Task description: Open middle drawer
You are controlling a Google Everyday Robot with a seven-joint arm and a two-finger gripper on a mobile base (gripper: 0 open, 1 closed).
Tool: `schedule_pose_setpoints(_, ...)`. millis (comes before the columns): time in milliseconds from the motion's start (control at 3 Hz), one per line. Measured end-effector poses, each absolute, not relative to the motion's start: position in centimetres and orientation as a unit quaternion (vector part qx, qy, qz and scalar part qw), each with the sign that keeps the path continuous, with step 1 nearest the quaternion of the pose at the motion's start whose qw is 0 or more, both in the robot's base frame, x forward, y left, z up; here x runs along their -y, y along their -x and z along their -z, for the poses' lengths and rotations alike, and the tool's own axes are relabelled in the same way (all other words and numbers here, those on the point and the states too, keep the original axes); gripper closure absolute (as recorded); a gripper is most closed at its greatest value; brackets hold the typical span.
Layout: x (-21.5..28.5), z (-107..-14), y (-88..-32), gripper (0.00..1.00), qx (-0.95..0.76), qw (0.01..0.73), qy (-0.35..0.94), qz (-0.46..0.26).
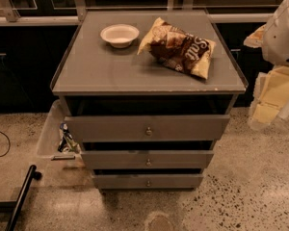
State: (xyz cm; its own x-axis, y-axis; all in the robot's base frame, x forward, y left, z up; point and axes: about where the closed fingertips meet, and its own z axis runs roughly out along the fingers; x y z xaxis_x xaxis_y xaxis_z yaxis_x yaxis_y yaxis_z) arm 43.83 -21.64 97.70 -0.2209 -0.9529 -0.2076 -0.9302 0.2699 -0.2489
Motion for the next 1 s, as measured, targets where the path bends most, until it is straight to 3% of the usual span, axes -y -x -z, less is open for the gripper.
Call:
schedule_pose_setpoints(333,21.4,-97.7,-44.1,0.0,-0.781,0.162,0.602,0.041)
schedule_pose_setpoints(1000,21.0,-86.0,-44.4,0.0,-0.798,0.127,0.589,0.004)
